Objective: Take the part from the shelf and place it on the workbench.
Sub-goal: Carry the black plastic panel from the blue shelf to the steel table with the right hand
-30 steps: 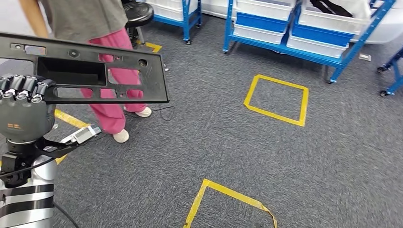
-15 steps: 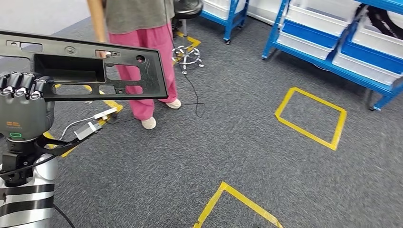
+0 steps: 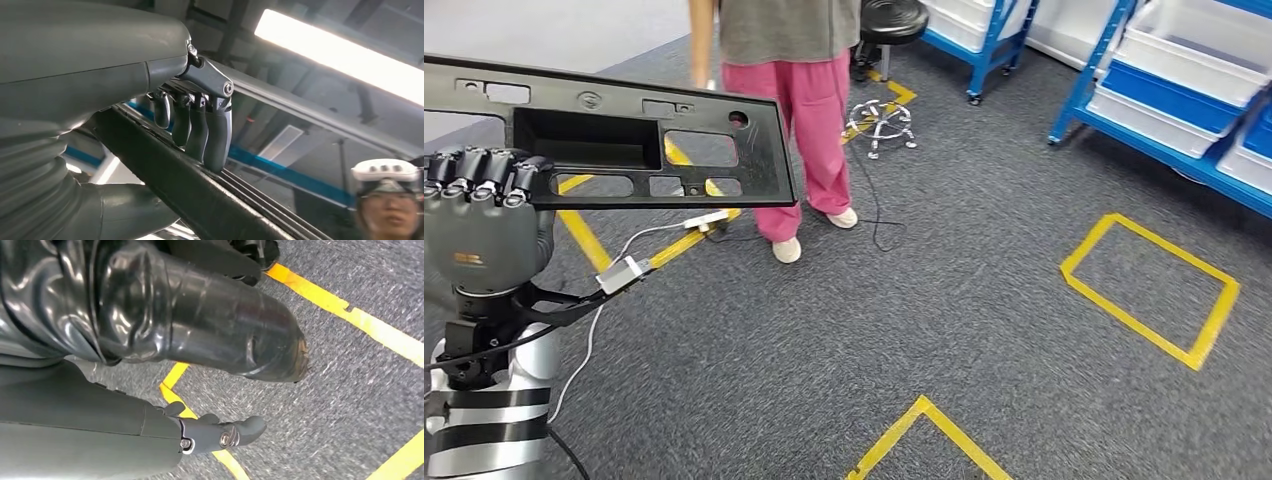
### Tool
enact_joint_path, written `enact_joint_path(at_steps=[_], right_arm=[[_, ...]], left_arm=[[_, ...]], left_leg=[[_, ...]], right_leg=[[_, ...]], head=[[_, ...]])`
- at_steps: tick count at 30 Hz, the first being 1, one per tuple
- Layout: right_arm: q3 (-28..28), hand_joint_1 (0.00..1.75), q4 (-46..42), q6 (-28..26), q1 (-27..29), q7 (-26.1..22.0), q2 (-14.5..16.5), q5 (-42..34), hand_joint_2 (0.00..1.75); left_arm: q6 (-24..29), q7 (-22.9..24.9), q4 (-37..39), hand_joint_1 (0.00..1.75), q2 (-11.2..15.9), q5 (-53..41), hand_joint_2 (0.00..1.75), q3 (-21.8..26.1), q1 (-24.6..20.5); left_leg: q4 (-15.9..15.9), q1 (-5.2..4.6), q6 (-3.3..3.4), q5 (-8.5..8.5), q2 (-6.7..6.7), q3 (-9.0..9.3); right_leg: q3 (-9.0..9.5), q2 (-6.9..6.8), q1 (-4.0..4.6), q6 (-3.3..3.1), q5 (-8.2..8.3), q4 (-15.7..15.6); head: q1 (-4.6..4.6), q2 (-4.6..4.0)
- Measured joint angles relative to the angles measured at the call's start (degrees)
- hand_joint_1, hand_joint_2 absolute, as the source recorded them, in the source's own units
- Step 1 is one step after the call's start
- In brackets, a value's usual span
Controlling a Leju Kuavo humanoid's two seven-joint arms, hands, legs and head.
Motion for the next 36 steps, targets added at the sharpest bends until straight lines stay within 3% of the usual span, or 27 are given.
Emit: enact_joint_path(at_steps=[1, 3, 5, 7, 8, 10, 12, 14, 15, 16, 18, 20, 21, 23, 25, 27, 28, 30, 31, 32, 34, 36], right_arm=[[0.0, 0.0, 0.0, 0.0, 0.0, 0.0, 0.0, 0.0, 0.0], [-0.1, 0.0, 0.0, 0.0, -0.1, 0.0, 0.0, 0.0, 0.0], [-0.2, 0.0, 0.0, -0.1, -0.1, 0.1, 0.0, 0.0, 0.0], [-0.4, 0.0, 0.0, -0.2, -0.2, 0.2, -0.1, 0.0, 0.0], [-0.4, 0.0, 0.0, -0.2, -0.3, 0.2, -0.1, 0.0, 0.0], [-0.5, 0.0, 0.0, -0.2, -0.3, 0.3, -0.1, -0.1, 0.0], [-0.6, 0.0, 0.0, -0.2, -0.2, 0.3, 0.0, -0.1, 0.0], [-0.7, 0.0, 0.0, -0.2, -0.1, 0.3, 0.0, -0.1, 0.0], [-0.8, 0.0, 0.0, -0.2, 0.0, 0.3, -0.1, -0.1, 0.0], [-0.8, 0.0, 0.0, -0.2, 0.0, 0.4, -0.1, -0.1, 0.0], [-0.9, 0.0, 0.0, -0.2, 0.0, 0.4, -0.1, -0.1, 0.0], [-0.9, 0.0, 0.0, -0.2, -0.1, 0.4, -0.2, -0.1, 0.0], [-1.0, 0.0, 0.0, -0.1, -0.1, 0.4, -0.2, -0.1, 0.0], [-1.0, 0.0, 0.0, -0.1, -0.2, 0.5, -0.1, -0.1, 0.0], [-1.0, 0.0, 0.0, -0.1, -0.2, 0.5, -0.1, -0.1, 0.0], [-1.0, 0.0, -0.1, -0.1, -0.1, 0.4, 0.0, -0.1, 0.0], [-1.0, 0.0, -0.1, -0.1, 0.0, 0.4, 0.0, -0.1, 0.0], [-1.1, 0.0, -0.1, -0.1, 0.2, 0.4, -0.1, -0.1, 0.0], [-1.2, 0.0, -0.1, 0.0, 0.2, 0.4, -0.1, -0.1, 0.0], [-1.2, 0.0, -0.1, 0.0, 0.2, 0.4, -0.1, -0.1, 0.0], [-1.3, 0.0, -0.1, 0.1, 0.1, 0.4, 0.0, 0.0, 0.0], [-1.3, 0.0, -0.1, 0.3, 0.1, 0.4, 0.0, 0.1, 0.0]], left_arm=[[0.0, 0.4, 0.0, 1.75, 0.1, 0.0, 1.75, -0.3, -0.1], [0.0, 1.2, 0.0, 1.75, 0.2, -0.1, 1.75, -1.0, -0.3], [0.0, 1.8, 0.0, 1.75, 0.3, -0.3, 1.75, -1.8, -0.6], [0.0, 2.2, 0.0, 1.75, 0.5, -0.6, 1.75, -2.3, -0.9], [0.0, 2.4, 0.0, 1.75, 0.6, -0.7, 1.75, -2.5, -1.0], [0.0, 2.6, 0.0, 1.75, 0.8, -0.7, 1.75, -2.9, -1.4], [0.0, 2.9, 0.1, 1.75, 0.8, -0.8, 1.75, -3.4, -1.8], [0.0, 3.0, 0.3, 1.75, 0.8, -0.8, 1.75, -3.8, -2.0], [0.0, 3.0, 0.4, 1.75, 0.9, -0.8, 1.75, -4.0, -2.0], [0.0, 3.0, 0.4, 1.75, 0.9, -0.8, 1.75, -4.1, -2.0], [0.0, 3.0, 0.5, 1.75, 0.9, -0.9, 1.75, -4.2, -2.0], [0.0, 3.1, 0.6, 1.75, 0.9, -0.8, 1.75, -4.3, -2.2], [0.0, 3.1, 0.6, 1.75, 0.9, -0.8, 1.75, -4.3, -2.2], [0.0, 3.1, 0.7, 1.75, 1.2, -0.8, 1.75, -4.4, -2.3], [0.0, 3.2, 0.9, 1.75, 1.5, -0.7, 1.75, -4.4, -2.5], [0.0, 3.3, 1.1, 1.75, 1.6, -0.7, 1.75, -4.5, -2.8], [0.0, 3.3, 1.3, 1.75, 1.6, -0.7, 1.75, -4.6, -3.0], [0.0, 3.6, 1.9, 1.75, 1.6, -0.8, 1.75, -4.8, -3.2], [0.0, 3.8, 2.2, 1.75, 1.7, -0.9, 1.75, -4.8, -3.2], [0.0, 4.0, 2.5, 1.75, 1.8, -1.0, 1.75, -4.9, -3.3], [0.0, 4.5, 3.1, 1.75, 2.0, -1.3, 1.75, -5.0, -3.7], [0.0, 4.9, 3.4, 1.75, 2.2, -1.4, 1.75, -5.1, -4.2]], left_leg=[[-2.7, 0.11, -0.09, 1.5, 0.53, 1.64], [-10.3, 0.06, -0.1, 4.29, 2.97, 6.09], [-14.2, -0.3, 0.54, 5.11, 4.18, 8.19], [-14.4, -0.61, 1.51, 5.15, 2.79, 7.98], [-14.6, -0.57, 1.88, 5.26, 2.06, 7.89], [-14.8, -0.32, 2.65, 5.58, 0.69, 7.79], [-14.8, -0.21, 3.21, 5.85, -0.72, 7.45], [-14.8, -0.25, 3.48, 6.09, -2.46, 7.06], [-14.8, -0.26, 3.49, 6.21, -3.36, 6.96], [-14.8, -0.25, 3.43, 6.36, -4.26, 6.89], [-14.8, -0.25, 3.06, 6.67, -5.92, 6.79], [-14.8, -0.34, 2.49, 7.02, -7.28, 6.58], [-14.9, -0.36, 2.13, 7.24, -7.89, 6.48], [-15.2, -0.22, 1.44, 7.7, -8.6, 6.14], [-14.3, -0.4, 1.14, 7.07, -6.57, 5.4], [-10.1, -0.61, 1.0, 4.28, -2.81, 3.61], [-6.7, -0.55, 0.86, 2.47, -1.7, 2.18], [0.3, -0.4, 0.53, -0.48, -0.45, -0.69], [1.4, -0.34, 0.41, -0.58, -0.25, -0.93], [0.0, -0.28, 0.34, 0.38, 0.08, 0.09], [-7.6, -0.33, 0.26, 3.34, 2.34, 4.61], [-13.1, -0.61, 0.75, 4.76, 4.08, 7.65]], right_leg=[[0.09, -0.78, -0.02, 0.08, -0.14, 0.0], [0.24, -2.13, 0.21, 0.56, -0.63, 0.3], [0.41, -3.27, 0.64, 1.12, -1.08, 0.5], [0.7, -4.47, 0.8, 1.56, -1.25, 0.4], [0.64, -4.31, 0.69, 1.81, -1.48, 0.5], [-0.77, -1.5, 0.42, 2.03, -3.17, 3.5], [-4.62, 2.14, 0.16, 1.74, -6.45, 11.1], [-8.14, 3.2, 0.09, 1.78, -8.42, 17.6], [-8.46, 3.36, 0.05, 2.09, -8.06, 17.8], [-7.56, 3.63, -0.02, 2.51, -6.82, 15.6], [-3.73, 5.8, -0.26, 3.13, -3.45, 7.2], [-1.29, 7.67, -0.31, 2.85, -1.43, 1.8], [-1.02, 7.76, -0.17, 2.5, -1.15, 1.2], [-0.7, 6.28, -0.15, 1.68, -0.63, 1.0], [-0.5, 4.93, -0.43, 0.93, -0.11, 0.7], [-0.55, 3.79, -0.42, 0.58, 0.02, 0.6], [-0.56, 3.14, -0.3, 0.52, -0.01, 0.6], [-0.58, 1.39, -0.11, 0.45, -0.09, 0.6], [-0.59, 0.5, -0.08, 0.42, -0.13, 0.6], [-0.56, -0.4, -0.09, 0.39, -0.19, 0.6], [-0.35, -1.95, 0.05, 0.57, -0.49, 0.7], [-0.19, -3.16, 0.56, 1.03, -0.9, 0.8]], head=[[0.0, 0.0], [-0.01, 0.0], [0.11, 0.0], [0.25, 0.0], [0.27, 0.0], [0.34, 0.0], [0.4, 0.0], [0.42, 0.0], [0.43, 0.0], [0.43, 0.0], [0.43, 0.0], [0.39, 0.0], [0.38, 0.0], [0.37, 0.0], [0.3, 0.0], [0.19, 0.0], [0.16, 0.0], [0.15, 0.0], [0.15, 0.0], [0.15, 0.0], [0.14, 0.0], [0.27, 0.0]])
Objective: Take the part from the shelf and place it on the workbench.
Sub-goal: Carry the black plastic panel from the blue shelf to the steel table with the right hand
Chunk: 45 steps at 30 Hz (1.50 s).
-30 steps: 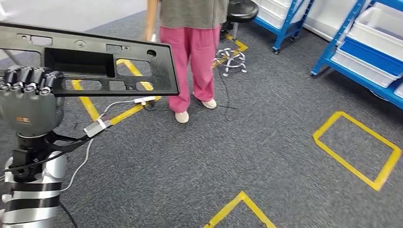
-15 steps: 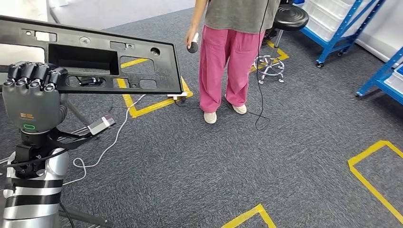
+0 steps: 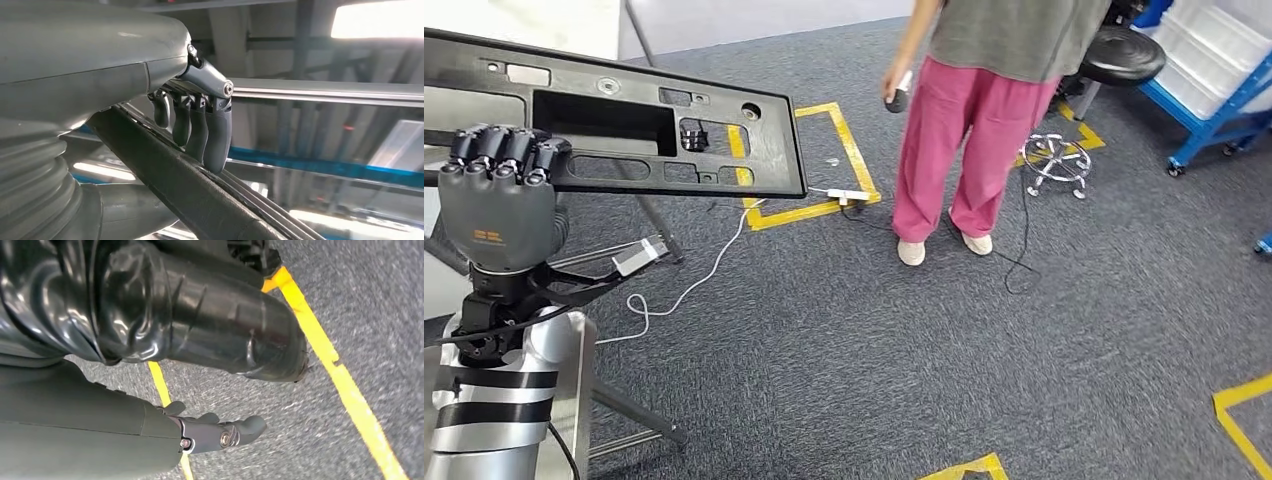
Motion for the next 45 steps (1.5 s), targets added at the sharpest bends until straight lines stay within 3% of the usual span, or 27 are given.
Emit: enact_joint_path(at_steps=[1, 3, 5, 7, 9, 10, 11, 12, 14, 16, 18, 19, 20, 22, 23, 25, 26, 27, 29, 31, 34, 36, 38, 40, 41, 43, 45], right_arm=[[0.0, 0.0, 0.0, 0.1, -0.1, 0.0, 0.0, 0.0, 0.0], [-0.1, 0.0, 0.0, 0.3, -0.3, 0.0, 0.0, 0.1, 0.0], [-0.1, 0.0, 0.0, 0.4, -0.4, 0.0, 0.1, 0.1, 0.0], [-0.1, 0.0, 0.0, 0.5, -0.4, 0.0, 0.2, 0.2, 0.0], [-0.1, 0.0, 0.0, 0.5, -0.3, 0.0, 0.2, 0.2, 0.0], [-0.1, 0.0, 0.0, 0.5, -0.2, 0.0, 0.2, 0.2, 0.0], [-0.2, 0.0, 0.0, 0.5, -0.2, 0.0, 0.2, 0.2, 0.0], [-0.2, 0.0, 0.0, 0.5, -0.2, 0.1, 0.2, 0.3, 0.0], [-0.2, 0.0, 0.0, 0.4, -0.2, 0.1, 0.2, 0.3, 0.0], [-0.2, 0.0, 0.0, 0.4, -0.2, 0.2, 0.2, 0.4, 0.0], [-0.2, 0.0, 0.0, 0.3, -0.2, 0.3, 0.2, 0.6, 0.0], [-0.2, 0.0, 0.0, 0.3, -0.3, 0.3, 0.3, 0.7, 0.0], [-0.2, 0.0, 0.0, 0.3, -0.3, 0.4, 0.3, 0.7, 0.0], [-0.2, 0.0, 0.0, 0.3, -0.2, 0.4, 0.3, 0.8, 0.0], [-0.2, 0.0, 0.0, 0.3, -0.1, 0.4, 0.3, 0.8, 0.0], [-0.3, 0.0, 0.0, 0.3, 0.1, 0.4, 0.3, 0.8, 0.0], [-0.3, 0.0, 0.0, 0.3, 0.1, 0.5, 0.3, 0.8, 0.0], [-0.3, 0.0, 0.0, 0.3, 0.0, 0.5, 0.3, 0.8, 0.0], [-0.3, 0.0, 0.0, 0.4, -0.1, 0.5, 0.3, 0.8, 0.0], [-0.3, 0.0, 0.0, 0.4, -0.2, 0.5, 0.3, 0.8, 0.0], [-0.3, 0.0, 0.0, 0.4, -0.4, 0.5, 0.3, 0.9, 0.0], [-0.3, 0.0, 0.0, 0.4, -0.5, 0.5, 0.3, 0.9, 0.0], [-0.3, 0.0, 0.0, 0.4, -0.5, 0.5, 0.3, 0.9, 0.0], [-0.3, 0.0, 0.0, 0.5, -0.4, 0.5, 0.3, 0.9, 0.0], [-0.3, 0.0, 0.0, 0.5, -0.3, 0.5, 0.3, 0.9, 0.0], [-0.4, 0.0, 0.0, 0.6, -0.3, 0.5, 0.2, 0.9, 0.0], [-0.4, 0.0, 0.0, 0.6, -0.3, 0.4, 0.1, 1.0, 0.0]], left_arm=[[0.0, 0.2, 0.2, 1.75, 0.1, 0.0, 1.75, 0.0, -0.2], [0.0, 0.4, 0.4, 1.75, 0.5, -0.1, 1.75, -0.1, -0.4], [0.0, 0.4, 0.5, 1.75, 0.7, -0.2, 1.75, -0.2, -0.7], [0.0, 0.5, 0.6, 1.75, 0.8, -0.3, 1.75, -0.3, -1.0], [0.0, 0.5, 0.9, 1.75, 0.8, -0.3, 1.75, -0.5, -1.1], [0.0, 0.5, 1.0, 1.75, 0.8, -0.3, 1.75, -0.6, -1.1], [0.0, 0.6, 1.1, 1.75, 0.8, -0.4, 1.75, -0.6, -1.1], [0.0, 0.7, 1.2, 1.75, 0.8, -0.4, 1.75, -0.7, -1.1], [0.0, 1.1, 1.4, 1.75, 0.8, -0.5, 1.75, -0.7, -1.2], [0.0, 1.4, 1.6, 1.75, 0.8, -0.6, 1.75, -0.8, -1.4], [0.0, 1.5, 1.9, 1.75, 0.9, -0.8, 1.75, -1.0, -1.6], [0.0, 1.6, 2.1, 1.75, 1.0, -0.9, 1.75, -1.1, -1.6], [0.0, 1.6, 2.3, 1.75, 1.1, -1.0, 1.75, -1.2, -1.8], [0.0, 1.7, 2.8, 1.75, 1.3, -1.0, 1.75, -1.5, -2.2], [0.0, 1.8, 3.1, 1.75, 1.3, -1.0, 1.75, -1.6, -2.4], [0.0, 1.9, 3.9, 1.75, 1.3, -1.1, 1.75, -1.8, -2.7], [0.0, 2.0, 4.3, 1.75, 1.3, -1.1, 1.75, -1.9, -2.8], [0.0, 2.1, 4.7, 1.75, 1.4, -1.1, 1.75, -2.0, -3.0], [0.0, 2.3, 5.2, 1.75, 1.5, -1.2, 1.75, -2.2, -3.5], [0.0, 2.5, 5.5, 1.75, 1.6, -1.3, 1.75, -2.4, -3.9], [0.0, 2.7, 5.8, 1.75, 2.1, -1.4, 1.75, -2.4, -4.1], [0.0, 2.7, 5.9, 1.75, 2.3, -1.4, 1.75, -2.4, -4.3], [0.0, 2.7, 5.9, 1.75, 2.3, -1.4, 1.75, -2.5, -4.5], [0.0, 2.8, 6.1, 1.75, 2.3, -1.4, 1.75, -2.5, -4.5], [0.0, 2.8, 6.1, 1.75, 2.3, -1.4, 1.75, -2.5, -4.5], [0.0, 2.8, 6.2, 1.75, 2.3, -1.4, 1.75, -2.6, -4.5], [0.0, 2.8, 6.2, 1.75, 2.3, -1.4, 1.75, -2.6, -4.5]], left_leg=[[-0.8, -0.23, 0.37, -0.06, 0.05, 0.29], [-0.9, -0.34, 1.22, 0.14, -1.59, 0.03], [-1.1, -0.12, 1.97, 0.41, -3.04, -0.13], [-1.2, 0.08, 2.6, 0.64, -4.41, -0.33], [-1.2, 0.08, 2.93, 0.78, -6.04, -0.55], [-1.2, 0.07, 2.98, 0.85, -6.94, -0.61], [-1.2, 0.07, 2.99, 0.93, -7.88, -0.63], [-1.2, 0.1, 2.93, 1.02, -8.8, -0.64], [-1.1, 0.11, 2.58, 1.27, -10.43, -0.74], [-1.2, 0.1, 2.02, 1.62, -11.73, -1.04], [-1.5, 0.25, 1.29, 2.12, -12.99, -1.37], [-1.4, 0.24, 1.03, 2.11, -12.49, -1.61], [-0.6, 0.15, 0.8, 1.49, -10.97, -2.06], [4.2, -0.04, 0.51, -1.61, -6.63, -4.12], [7.8, -0.01, 0.3, -3.52, -5.28, -5.64], [13.1, 0.22, -0.05, -5.41, -4.57, -7.77], [13.2, 0.34, -0.19, -5.0, -4.38, -7.57], [11.1, 0.45, -0.31, -3.73, -3.99, -6.25], [4.1, 0.34, -0.51, -1.03, -1.69, -2.16], [0.0, 0.02, 0.0, -0.07, -0.31, 0.01], [-0.6, -0.15, 1.37, 0.08, -2.24, -0.17], [-0.9, 0.11, 2.17, 0.42, -3.6, -0.27], [-0.9, 0.26, 2.75, 0.68, -4.91, -0.51], [-0.9, 0.21, 3.06, 0.87, -6.48, -0.79], [-0.9, 0.19, 3.12, 0.97, -7.39, -0.87], [-0.9, 0.19, 3.07, 1.2, -9.19, -0.94], [-0.9, 0.19, 2.71, 1.46, -10.76, -1.05]], right_leg=[[0.05, -0.54, 0.25, 0.21, -0.13, 0.0], [0.11, -1.46, 0.29, 0.57, -0.35, 0.0], [-0.82, 0.85, -0.02, 0.9, -1.5, 1.8], [-4.08, 4.85, -0.39, 0.82, -4.29, 8.2], [-8.07, 6.26, -0.52, 0.77, -6.66, 15.7], [-9.07, 6.4, -0.55, 0.99, -6.76, 17.2], [-8.91, 6.56, -0.6, 1.37, -5.91, 16.3], [-7.62, 6.98, -0.67, 1.78, -4.32, 13.1], [-3.94, 9.85, -0.9, 2.23, -0.98, 4.9], [-2.0, 11.88, -0.91, 1.86, 0.51, 1.0], [-1.71, 10.8, -0.73, 1.19, 0.9, 0.7], [-1.63, 10.01, -0.79, 0.83, 1.14, 0.5], [-1.58, 9.21, -0.9, 0.46, 1.32, 0.3], [-1.54, 7.59, -0.99, -0.18, 1.51, 0.1], [-1.56, 6.76, -0.9, -0.34, 1.47, 0.1], [-1.6, 4.87, -0.82, -0.43, 1.43, 0.1], [-1.61, 3.93, -0.84, -0.44, 1.4, 0.2], [-1.59, 3.02, -0.88, -0.4, 1.34, 0.2], [-1.53, 1.48, -0.69, -0.11, 1.07, 0.3], [-1.45, 0.23, -0.22, 0.35, 0.77, 0.5], [-1.32, -1.04, -0.14, 0.88, 0.49, 0.5], [-2.55, 1.56, -0.49, 1.11, -1.0, 2.9], [-5.95, 5.1, -0.75, 0.92, -3.87, 9.8], [-9.5, 6.14, -0.76, 0.9, -5.83, 16.4], [-10.04, 6.36, -0.75, 1.1, -5.64, 17.1], [-7.65, 7.37, -0.76, 1.63, -3.01, 11.6], [-3.98, 9.99, -0.79, 1.64, -0.19, 3.7]], head=[[0.09, 0.0], [0.2, 0.0], [0.25, 0.0], [0.3, 0.0], [0.3, 0.0], [0.3, 0.0], [0.3, 0.0], [0.31, 0.0], [0.3, 0.0], [0.25, 0.0], [0.25, 0.0], [0.24, 0.0], [0.15, 0.0], [-0.07, 0.0], [-0.16, 0.0], [-0.15, 0.0], [-0.17, 0.0], [-0.16, 0.0], [-0.22, 0.0], [-0.1, 0.0], [0.11, 0.0], [0.19, 0.0], [0.3, 0.0], [0.32, 0.0], [0.32, 0.0], [0.34, 0.0], [0.32, 0.0]])
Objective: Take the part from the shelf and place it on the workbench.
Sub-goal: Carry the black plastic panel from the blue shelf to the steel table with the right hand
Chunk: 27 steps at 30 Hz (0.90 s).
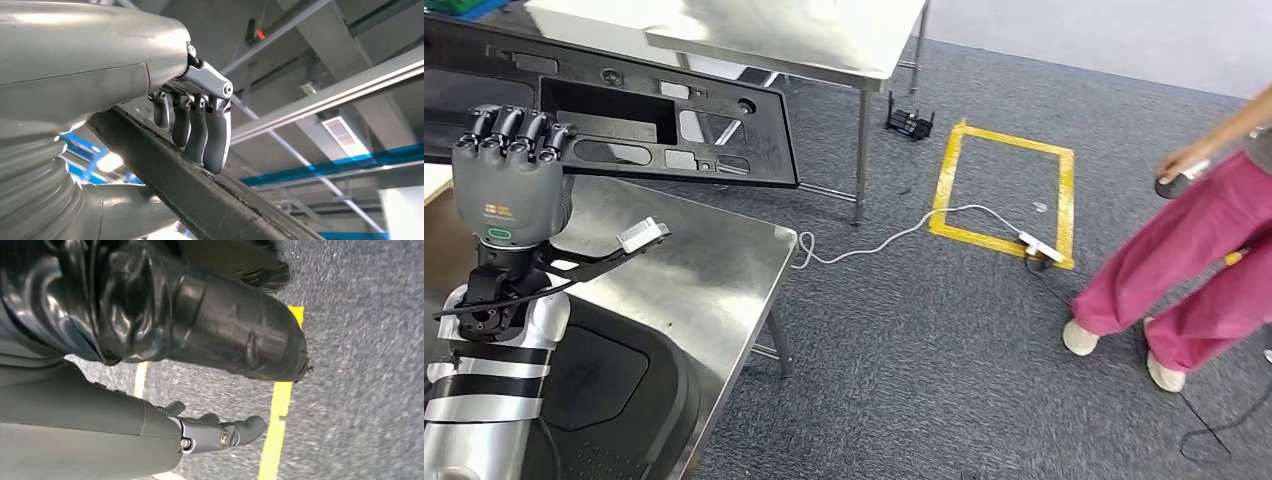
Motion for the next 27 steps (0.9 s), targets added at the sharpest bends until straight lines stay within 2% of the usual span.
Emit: enact_joint_path(at_steps=[1, 2, 4, 5, 6, 8, 10, 11, 12, 13, 14, 16, 17, 19, 20, 22, 23, 24, 25, 26, 27], right_arm=[[0.0, 0.0, 0.0, 0.0, 0.0, 0.0, 0.0, 0.0, 0.0], [0.0, 0.0, 0.0, 0.0, -0.1, 0.0, 0.0, 0.0, 0.0], [0.0, 0.0, 0.0, 0.0, -0.2, 0.0, 0.0, 0.0, 0.0], [0.0, 0.0, 0.0, 0.0, -0.2, 0.0, 0.0, 0.0, 0.0], [0.0, 0.0, 0.0, 0.0, -0.2, 0.0, 0.1, 0.0, 0.0], [0.0, 0.0, 0.0, 0.0, -0.1, -0.1, 0.1, 0.0, 0.0], [0.0, 0.0, 0.0, 0.0, 0.2, -0.1, 0.1, 0.0, 0.0], [0.0, 0.0, 0.0, 0.0, 0.2, -0.1, 0.1, 0.0, 0.0], [0.0, 0.0, 0.0, 0.0, 0.2, -0.1, 0.1, 0.0, 0.0], [0.0, 0.0, 0.0, 0.0, 0.2, -0.1, 0.1, 0.0, 0.0], [0.0, 0.0, 0.0, 0.0, 0.1, -0.1, 0.2, 0.0, 0.0], [0.0, 0.0, 0.0, 0.0, 0.1, -0.1, 0.2, 0.0, 0.0], [0.0, 0.0, 0.0, 0.0, 0.1, -0.1, 0.2, 0.0, 0.0], [0.0, 0.0, 0.0, 0.0, 0.0, -0.1, 0.1, -0.1, 0.0], [0.0, 0.0, 0.0, 0.0, 0.0, -0.1, 0.1, -0.1, 0.0], [0.0, 0.0, 0.0, 0.0, -0.2, -0.1, 0.1, -0.1, 0.0], [-0.1, 0.0, 0.0, 0.0, -0.2, 0.0, 0.1, -0.1, 0.0], [-0.1, 0.0, 0.0, 0.1, -0.2, 0.2, 0.2, -0.2, 0.0], [-0.2, 0.0, 0.0, 0.4, -0.1, 0.6, 0.2, -0.5, 0.0], [-0.3, 0.0, 0.0, 0.9, -0.1, 1.0, 0.2, -0.8, 0.0], [-0.5, 0.0, 0.0, 1.4, -0.1, 1.4, 0.1, -1.1, 0.0]], left_arm=[[0.0, 0.0, 0.0, 1.75, 0.0, 0.0, 1.75, 0.0, 0.0], [0.0, 0.0, 0.0, 1.75, 0.1, 0.0, 1.75, 0.0, 0.0], [0.0, 0.1, 0.0, 1.75, 0.3, 0.0, 1.75, 0.0, 0.1], [0.0, 0.1, 0.0, 1.75, 0.4, 0.0, 1.75, 0.0, 0.1], [0.0, 0.1, 0.0, 1.75, 0.5, 0.0, 1.75, 0.0, 0.0], [0.0, 0.1, 0.1, 1.75, 0.7, 0.1, 1.75, -0.1, -0.1], [0.0, 0.1, 0.2, 1.75, 0.7, 0.1, 1.75, -0.2, 0.0], [0.0, 0.1, 0.3, 1.75, 0.7, 0.1, 1.75, -0.3, 0.1], [0.0, 0.1, 0.4, 1.75, 0.7, 0.1, 1.75, -0.4, 0.1], [0.0, 0.1, 0.4, 1.75, 0.7, 0.1, 1.75, -0.4, 0.1], [0.0, 0.1, 0.4, 1.75, 0.7, 0.1, 1.75, -0.4, 0.1], [0.0, 0.1, 0.4, 1.75, 0.7, 0.1, 1.75, -0.5, 0.0], [0.0, 0.2, 0.4, 1.75, 0.7, 0.1, 1.75, -0.5, 0.0], [0.0, 0.2, 0.5, 1.75, 0.7, 0.2, 1.75, -0.5, 0.0], [0.0, 0.2, 0.5, 1.75, 0.8, 0.2, 1.75, -0.5, 0.0], [0.0, 0.2, 0.5, 1.75, 0.8, 0.2, 1.75, -0.6, -0.2], [0.0, 0.3, 0.5, 1.75, 0.8, 0.2, 1.75, -0.6, -0.3], [0.0, 0.3, 0.6, 1.75, 0.7, 0.2, 1.75, -0.6, -0.3], [0.0, 0.3, 0.7, 1.75, 0.7, 0.3, 1.75, -0.6, -0.3], [0.0, 0.3, 0.8, 1.75, 0.6, 0.4, 1.75, -0.6, -0.3], [0.0, 0.3, 1.0, 1.75, 0.6, 0.4, 1.75, -0.7, -0.3]], left_leg=[[0.0, 0.01, -0.27, 0.16, -0.67, -0.11], [-0.2, 0.05, -0.59, 0.36, -1.31, -0.22], [-0.4, 0.15, -1.28, 0.81, -2.21, -0.49], [-0.1, 0.03, -1.53, 0.53, -0.98, -0.77], [1.2, -0.11, -1.74, -0.39, 0.92, -1.37], [7.0, -0.31, -2.04, -3.98, 5.31, -3.83], [13.7, -0.07, -2.44, -6.94, 6.41, -6.63], [15.1, 0.05, -2.61, -7.18, 6.54, -7.06], [14.3, 0.14, -2.74, -6.39, 6.74, -6.37], [11.2, 0.21, -2.84, -4.82, 7.34, -4.49], [7.2, 0.19, -2.95, -3.41, 8.64, -2.18], [1.1, -0.13, -2.54, -1.73, 10.72, 1.12], [0.1, -0.36, -2.15, -1.73, 10.98, 1.5], [0.0, -0.6, -1.1, -1.52, 9.37, 1.23], [-0.1, -0.52, -0.72, -1.38, 8.58, 1.14], [-0.3, -0.16, 0.05, -1.01, 7.2, 1.0], [-0.3, -0.06, 0.33, -0.88, 6.58, 0.85], [-0.3, -0.04, 0.58, -0.76, 5.9, 0.67], [-0.3, -0.06, 0.74, -0.65, 5.1, 0.49], [-0.3, -0.08, 0.81, -0.53, 4.19, 0.35], [-0.3, -0.09, 0.83, -0.41, 3.28, 0.27]], right_leg=[[1.2, 0.86, 0.09, -0.21, 0.71, -2.1], [1.7, 1.16, 0.23, -0.48, 1.01, -3.0], [2.13, -0.25, 0.25, -1.08, 1.47, -3.2], [2.16, -1.01, 0.11, -1.43, 1.74, -3.4], [2.21, -1.81, -0.05, -1.75, 1.96, -3.6], [2.23, -3.4, -0.05, -2.13, 2.1, -3.8], [2.16, -5.06, 0.04, -2.2, 2.05, -3.8], [2.14, -5.92, 0.04, -2.21, 2.03, -3.8], [2.15, -6.77, 0.01, -2.21, 2.0, -3.8], [2.22, -7.61, -0.03, -2.14, 1.92, -3.7], [2.32, -8.4, -0.02, -2.0, 1.79, -3.7], [2.43, -9.74, 0.43, -1.53, 1.47, -3.5], [2.49, -10.31, 0.66, -1.32, 1.38, -3.5], [2.62, -11.51, 0.76, -0.91, 1.24, -3.6], [2.49, -10.93, 0.63, -0.66, 0.96, -3.3], [0.93, -7.5, 0.28, -0.41, -0.88, -0.1], [-0.71, -5.38, 0.12, -0.48, -2.39, 3.1], [-2.63, -4.26, 0.06, -0.62, -3.97, 7.1], [-4.45, -3.84, 0.04, -0.63, -5.13, 10.7], [-5.54, -3.66, 0.04, -0.49, -5.54, 12.6], [-5.63, -3.51, 0.04, -0.23, -5.12, 12.5]], head=[[-0.01, 0.0], [-0.04, 0.0], [-0.03, 0.0], [-0.11, 0.0], [-0.23, 0.0], [-0.51, 0.0], [-0.57, 0.0], [-0.58, 0.0], [-0.58, 0.0], [-0.58, 0.0], [-0.58, 0.0], [-0.54, 0.0], [-0.49, 0.0], [-0.46, 0.0], [-0.43, 0.0], [-0.36, 0.0], [-0.3, 0.0], [-0.28, 0.0], [-0.26, 0.0], [-0.27, 0.0], [-0.26, 0.0]])
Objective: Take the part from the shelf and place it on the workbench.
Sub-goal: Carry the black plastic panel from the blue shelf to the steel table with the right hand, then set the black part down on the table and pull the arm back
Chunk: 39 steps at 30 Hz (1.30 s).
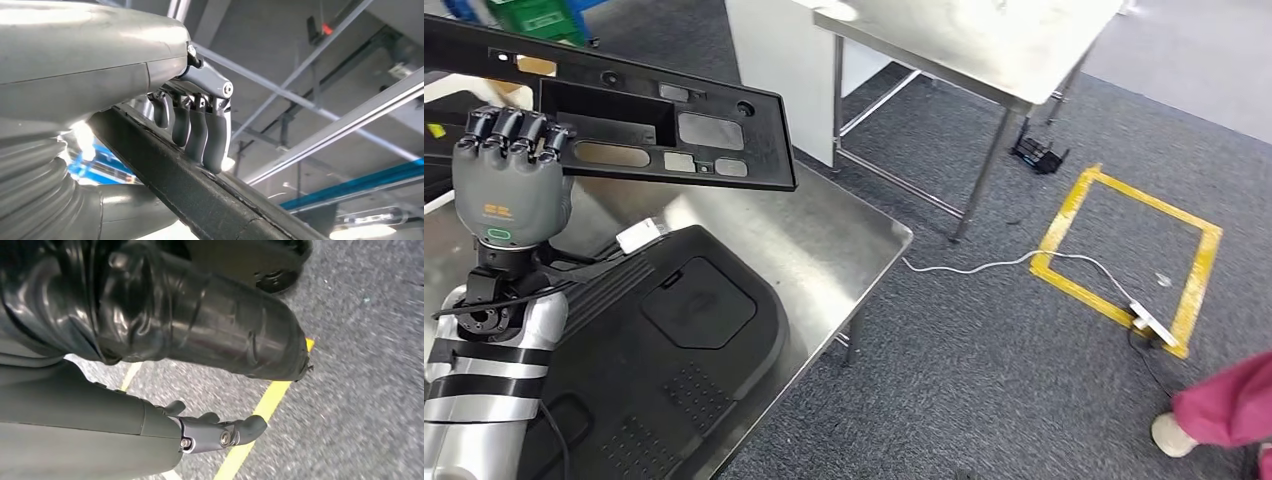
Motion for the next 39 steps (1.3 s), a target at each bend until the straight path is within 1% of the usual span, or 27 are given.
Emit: enact_joint_path(at_steps=[1, 2, 4, 5, 7, 8, 9, 10, 12, 14, 15, 16, 17, 19, 21, 23, 24, 25, 27, 29, 30, 31, 32, 34, 36, 37, 39], right_arm=[[-0.2, 0.0, 0.0, 0.4, 0.0, 0.4, 0.0, -0.2, 0.0], [-0.4, 0.0, 0.0, 0.7, 0.0, 0.8, 0.0, -0.3, 0.0], [-0.7, 0.0, 0.0, 1.5, -0.1, 2.4, -0.1, -0.5, 0.0], [-0.9, 0.0, 0.0, 2.0, -0.1, 3.7, -0.1, -0.7, 0.0], [-1.3, 0.0, 0.0, 3.2, -0.3, 7.2, -0.1, -1.1, 0.0], [-1.5, 0.0, 0.0, 3.7, -0.4, 8.8, 0.0, -1.2, 0.0], [-1.6, 0.0, 0.0, 4.1, -0.5, 10.1, 0.1, -1.2, 0.0], [-1.8, 0.0, 0.1, 4.3, -0.4, 11.0, 0.2, -1.1, 0.0], [-2.0, 0.0, 0.1, 4.4, -0.2, 11.7, 0.3, -0.4, 0.0], [-2.0, 0.0, 0.1, 4.0, -0.1, 11.8, 0.3, 0.6, 0.0], [-2.0, 0.0, 0.1, 3.7, -0.1, 11.6, 0.3, 1.1, 0.0], [-1.9, 0.0, 0.1, 3.4, -0.1, 11.1, 0.3, 1.6, 0.0], [-1.8, 0.0, 0.1, 3.2, -0.1, 10.5, 0.4, 1.9, 0.0], [-1.4, 0.0, 0.1, 2.8, -0.2, 9.2, 0.5, 2.4, 0.0], [-1.0, 0.0, 0.0, 2.6, -0.2, 8.3, 0.5, 2.8, 0.0], [-0.7, 0.0, 0.0, 2.5, -0.4, 7.7, 0.5, 3.1, 0.0], [-0.6, 0.0, 0.0, 2.5, -0.4, 7.5, 0.5, 3.2, 0.0], [-0.4, 0.0, 0.0, 2.5, -0.4, 7.3, 0.5, 3.3, 0.0], [-0.3, 0.0, 0.0, 2.5, -0.4, 7.0, 0.6, 3.4, 0.0], [-0.1, 0.0, 0.0, 2.5, -0.3, 6.9, 0.6, 3.5, 0.0], [-0.1, 0.0, 0.0, 2.5, -0.3, 6.9, 0.6, 3.5, 0.0], [-0.1, 0.0, 0.0, 2.5, -0.3, 6.9, 0.6, 3.5, 0.0], [0.0, 0.0, 0.0, 2.5, -0.3, 6.9, 0.5, 3.5, 0.0], [0.1, 0.0, 0.0, 2.5, -0.3, 6.9, 0.5, 3.6, 0.0], [0.3, 0.0, 0.0, 2.5, -0.3, 6.8, 0.5, 3.7, 0.0], [0.4, 0.0, 0.0, 2.5, -0.3, 6.8, 0.5, 3.7, 0.0], [0.4, 0.0, 0.1, 2.5, -0.5, 6.8, 0.6, 3.7, 0.0]], left_arm=[[0.0, 0.0, 0.1, 1.75, 0.0, 0.1, 1.75, 0.0, 0.0], [0.0, 0.0, 0.2, 1.75, 0.0, 0.2, 1.75, -0.1, -0.1], [0.0, -0.1, 0.4, 1.75, 0.0, 0.4, 1.75, -0.2, -0.5], [0.0, -0.2, 0.5, 1.75, -0.1, 0.6, 1.75, -0.3, -0.8], [0.0, -0.5, 1.0, 1.75, -0.2, 0.8, 1.75, -0.5, -1.6], [0.0, -0.6, 1.3, 1.75, -0.3, 0.8, 1.75, -0.7, -1.8], [0.0, -0.7, 1.6, 1.75, -0.3, 0.8, 1.75, -0.9, -2.2], [0.0, -0.7, 1.9, 1.75, -0.4, 0.8, 1.75, -1.0, -2.5], [0.0, -0.6, 2.5, 1.75, -0.7, 0.8, 1.75, -1.4, -3.1], [0.0, -0.5, 3.1, 1.75, -0.9, 0.8, 1.75, -1.7, -3.2], [0.0, -0.4, 3.3, 1.75, -0.9, 0.8, 1.75, -1.8, -3.2], [0.0, -0.3, 3.5, 1.75, -0.9, 0.8, 1.75, -1.9, -3.2], [0.0, -0.2, 3.7, 1.75, -0.9, 0.8, 1.75, -2.0, -3.3], [0.0, 0.0, 3.9, 1.75, -1.0, 0.8, 1.75, -2.2, -3.6], [0.0, 0.1, 4.1, 1.75, -1.0, 0.8, 1.75, -2.3, -3.9], [0.0, 0.2, 4.4, 1.75, -1.0, 0.8, 1.75, -2.3, -4.0], [0.0, 0.2, 4.5, 1.75, -1.0, 0.8, 1.75, -2.3, -4.1], [0.0, 0.3, 4.6, 1.75, -1.1, 0.8, 1.75, -2.3, -4.2], [0.0, 0.3, 4.8, 1.75, -1.3, 0.8, 1.75, -2.3, -4.5], [0.0, 0.3, 5.0, 1.75, -1.5, 0.8, 1.75, -2.3, -4.6], [0.0, 0.3, 5.1, 1.75, -1.6, 0.8, 1.75, -2.4, -4.6], [0.0, 0.3, 5.2, 1.75, -1.6, 0.8, 1.75, -2.4, -4.5], [0.0, 0.3, 5.3, 1.75, -1.6, 0.8, 1.75, -2.4, -4.5], [0.0, 0.3, 5.4, 1.75, -1.6, 0.8, 1.75, -2.4, -4.6], [0.0, 0.3, 5.4, 1.75, -1.6, 0.8, 1.75, -2.4, -4.7], [0.0, 0.3, 5.4, 1.75, -1.6, 0.8, 1.75, -2.4, -4.8], [0.0, 0.4, 5.5, 1.75, -1.6, 0.8, 1.75, -2.4, -4.8]], left_leg=[[0.0, 0.0, -0.05, 0.12, -0.89, -0.04], [0.0, 0.02, -0.17, 0.25, -1.74, -0.06], [0.0, -0.01, -0.61, 0.52, -3.24, -0.21], [0.0, 0.0, -0.91, 0.7, -3.88, -0.33], [-0.3, 0.12, -1.66, 1.24, -5.24, -0.57], [-0.4, 0.12, -1.99, 1.34, -5.13, -0.74], [0.2, 0.0, -2.29, 0.94, -4.0, -1.1], [1.8, -0.15, -2.55, -0.18, -2.12, -1.86], [8.2, -0.18, -2.98, -3.87, 1.93, -4.66], [14.5, 0.09, -3.38, -6.35, 3.16, -7.34], [15.2, 0.22, -3.51, -6.23, 3.35, -7.45], [13.5, 0.33, -3.61, -5.1, 3.71, -6.32], [9.9, 0.41, -3.67, -3.42, 4.52, -4.19], [2.8, 0.06, -3.46, -1.3, 7.48, -0.2], [0.5, -0.39, -2.67, -1.24, 8.49, 0.79], [0.3, -0.4, -1.79, -0.98, 6.71, 0.54], [0.2, -0.29, -1.47, -0.83, 5.91, 0.43], [0.1, -0.13, -1.07, -0.65, 5.11, 0.33], [0.1, 0.08, -0.41, -0.32, 3.51, 0.0], [0.1, 0.06, -0.05, -0.1, 2.06, -0.34], [0.1, 0.05, 0.02, -0.03, 1.37, -0.42], [0.1, 0.04, 0.05, 0.03, 0.72, -0.46], [0.1, 0.05, 0.04, 0.12, -0.03, -0.48], [0.1, 0.08, -0.18, 0.36, -1.74, -0.51], [0.1, -0.04, -0.65, 0.65, -3.22, -0.62], [0.0, -0.04, -0.96, 0.83, -3.8, -0.71], [-0.3, 0.02, -1.71, 1.33, -4.88, -0.91]], right_leg=[[1.09, 0.33, -0.01, 0.32, 1.24, -2.5], [3.09, 1.33, -0.05, 0.55, 2.91, -6.6], [6.53, 3.91, -0.03, 0.38, 5.41, -13.6], [7.44, 4.7, 0.05, 0.11, 5.97, -15.3], [7.89, 3.84, 0.27, -0.54, 6.36, -15.9], [8.04, 3.03, 0.16, -0.85, 6.61, -16.0], [8.12, 2.22, -0.02, -1.21, 6.83, -16.2], [8.17, 1.42, -0.22, -1.54, 7.03, -16.4], [8.17, -0.1, -0.29, -1.93, 7.13, -16.6], [8.13, -1.71, -0.24, -1.99, 7.12, -16.5], [8.12, -2.52, -0.26, -2.01, 7.1, -16.5], [8.16, -3.37, -0.3, -1.97, 7.03, -16.5], [8.26, -4.16, -0.32, -1.86, 6.91, -16.5], [8.44, -5.57, 0.14, -1.41, 6.54, -16.3], [8.59, -6.81, 0.77, -0.97, 6.25, -16.3], [8.71, -7.87, 0.82, -0.59, 6.03, -16.4], [8.55, -7.1, 0.69, -0.35, 5.64, -16.0], [7.92, -5.55, 0.51, -0.22, 4.78, -14.6], [4.89, -1.65, 0.19, -0.34, 1.8, -8.3], [1.36, -0.37, 0.12, -0.6, -0.84, -1.2], [0.27, -0.24, 0.13, -0.53, -1.34, 0.8], [-0.03, -0.15, 0.13, -0.34, -1.16, 1.2], [0.48, 0.01, 0.13, -0.04, -0.31, -0.1], [3.87, 1.47, 0.04, 0.54, 2.94, -7.6], [7.07, 3.35, 0.06, 0.42, 5.45, -14.3], [7.75, 3.77, 0.14, 0.16, 5.89, -15.5], [8.0, 2.67, 0.21, -0.48, 6.26, -15.7]], head=[[0.01, 0.0], [0.01, 0.0], [-0.04, 0.0], [-0.05, 0.0], [-0.03, 0.0], [-0.03, 0.0], [-0.15, 0.0], [-0.34, 0.0], [-0.69, 0.0], [-0.75, 0.0], [-0.78, 0.0], [-0.77, 0.0], [-0.78, 0.0], [-0.78, 0.0], [-0.6, 0.0], [-0.42, 0.0], [-0.4, 0.0], [-0.37, 0.0], [-0.26, 0.0], [-0.2, 0.0], [-0.2, 0.0], [-0.2, 0.0], [-0.2, 0.0], [-0.19, 0.0], [-0.21, 0.0], [-0.22, 0.0], [-0.22, 0.0]])
